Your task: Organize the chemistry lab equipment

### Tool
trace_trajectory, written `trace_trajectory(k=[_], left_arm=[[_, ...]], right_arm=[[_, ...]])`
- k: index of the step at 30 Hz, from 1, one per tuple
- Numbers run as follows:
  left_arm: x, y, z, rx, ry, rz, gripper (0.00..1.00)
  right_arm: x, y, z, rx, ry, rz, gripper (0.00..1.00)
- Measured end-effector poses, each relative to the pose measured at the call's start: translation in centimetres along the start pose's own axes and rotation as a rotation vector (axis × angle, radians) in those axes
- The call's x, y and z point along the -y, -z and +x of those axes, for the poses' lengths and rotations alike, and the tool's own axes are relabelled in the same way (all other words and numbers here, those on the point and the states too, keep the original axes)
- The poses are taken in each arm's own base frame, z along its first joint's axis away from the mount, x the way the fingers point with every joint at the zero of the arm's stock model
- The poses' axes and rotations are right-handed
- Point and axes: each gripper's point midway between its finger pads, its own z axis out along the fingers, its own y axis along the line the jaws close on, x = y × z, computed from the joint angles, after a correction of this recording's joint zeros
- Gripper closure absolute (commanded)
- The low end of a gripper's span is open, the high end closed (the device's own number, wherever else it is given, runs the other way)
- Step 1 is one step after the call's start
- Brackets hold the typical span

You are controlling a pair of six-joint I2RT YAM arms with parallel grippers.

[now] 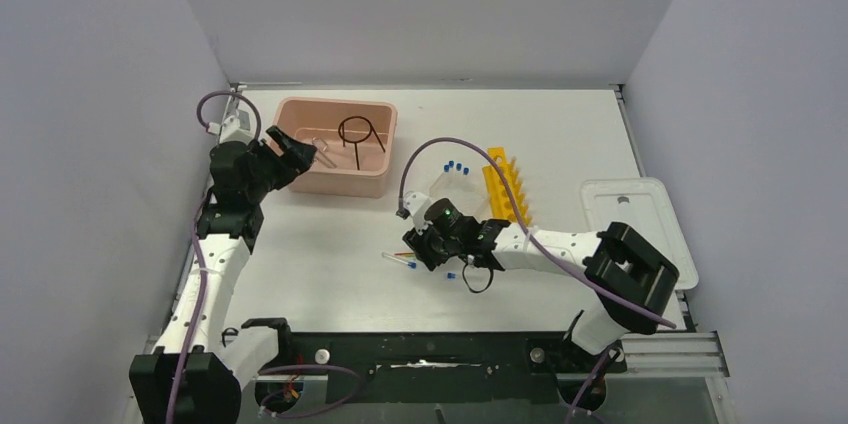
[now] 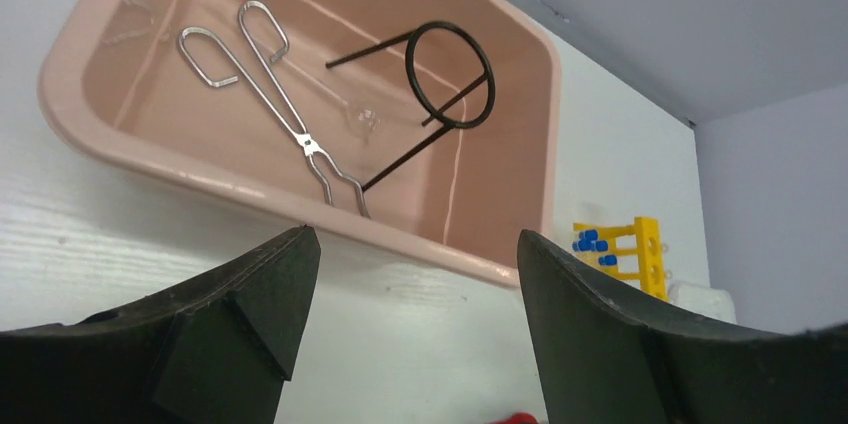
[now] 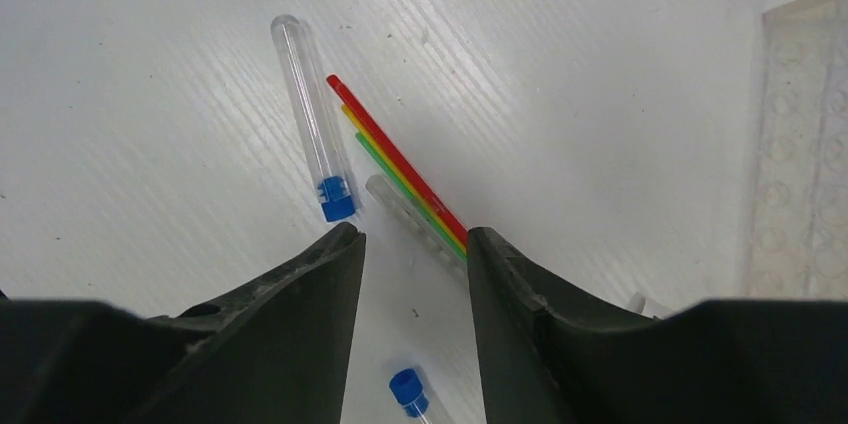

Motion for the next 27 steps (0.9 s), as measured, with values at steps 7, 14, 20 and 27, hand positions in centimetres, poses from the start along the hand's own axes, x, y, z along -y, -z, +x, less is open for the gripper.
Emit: trace_trajectory(k=[7, 14, 20, 27], left_arm=[[-1.1, 0.1, 4.1, -0.15, 0.112, 0.039, 0.28], [-1.7, -1.0, 4.9, -0.212, 0.208, 0.064, 0.28], [-1.6, -1.6, 5.4, -0.251, 0.248, 0.092, 0.28], [-1.5, -1.7, 5.1, -0.245, 0.255, 0.11, 0.28]], right_arm=[[-0.4, -1.1, -1.0, 0.002, 0.018, 0.01, 0.42], [-1.1, -1.8, -1.4, -0.001, 0.034, 0.001, 0.47], [-2.7, -2.2, -0.9, -0.015, 0.06, -0.024, 0.51], [-3.3, -2.7, -0.9, -0.006, 0.047, -0.034, 0.54]])
